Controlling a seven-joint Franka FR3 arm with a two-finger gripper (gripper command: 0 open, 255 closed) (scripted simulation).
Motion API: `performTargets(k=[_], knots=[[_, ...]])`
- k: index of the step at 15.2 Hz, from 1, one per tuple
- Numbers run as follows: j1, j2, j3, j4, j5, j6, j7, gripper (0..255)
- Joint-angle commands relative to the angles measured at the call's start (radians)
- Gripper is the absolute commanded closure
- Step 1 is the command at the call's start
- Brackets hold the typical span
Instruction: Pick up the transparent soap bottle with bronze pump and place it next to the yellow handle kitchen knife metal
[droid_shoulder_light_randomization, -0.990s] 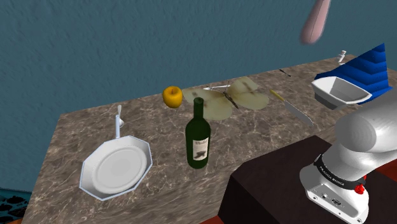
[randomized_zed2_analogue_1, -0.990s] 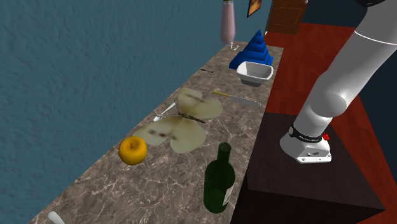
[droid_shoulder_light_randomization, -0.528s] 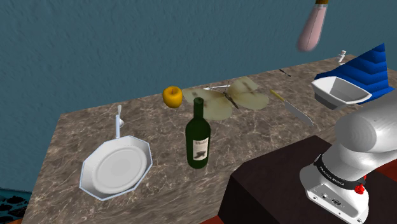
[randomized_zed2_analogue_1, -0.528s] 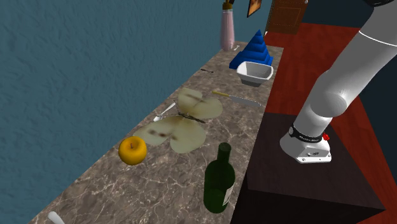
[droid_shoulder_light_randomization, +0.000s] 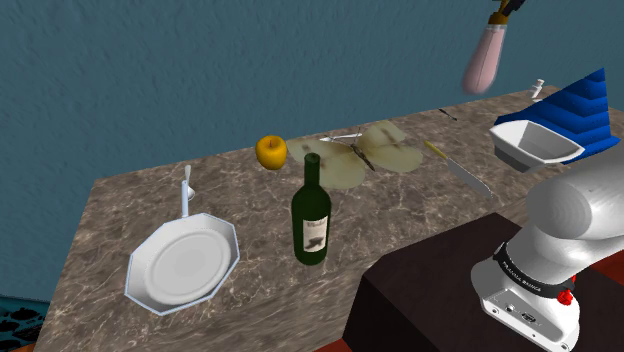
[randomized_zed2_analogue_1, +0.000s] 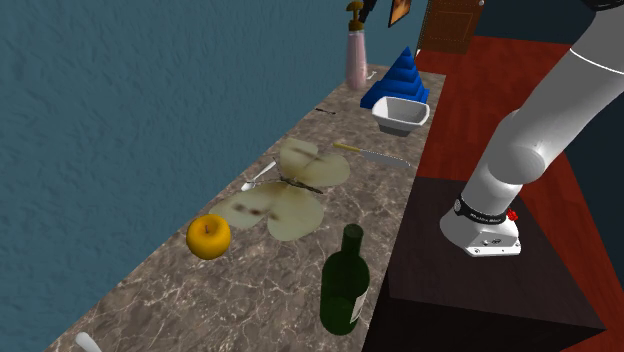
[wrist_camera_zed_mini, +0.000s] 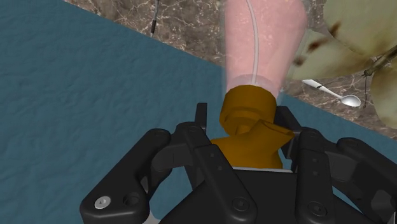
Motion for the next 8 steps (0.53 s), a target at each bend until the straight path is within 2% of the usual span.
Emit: performTargets(k=[1, 8], knots=[[0.0, -0.005, 0.001, -0.03, -0.001, 0.027, -0.002, 255], [-0.002, -0.02, 0.002, -0.14, -0.002, 0.122, -0.011, 255]])
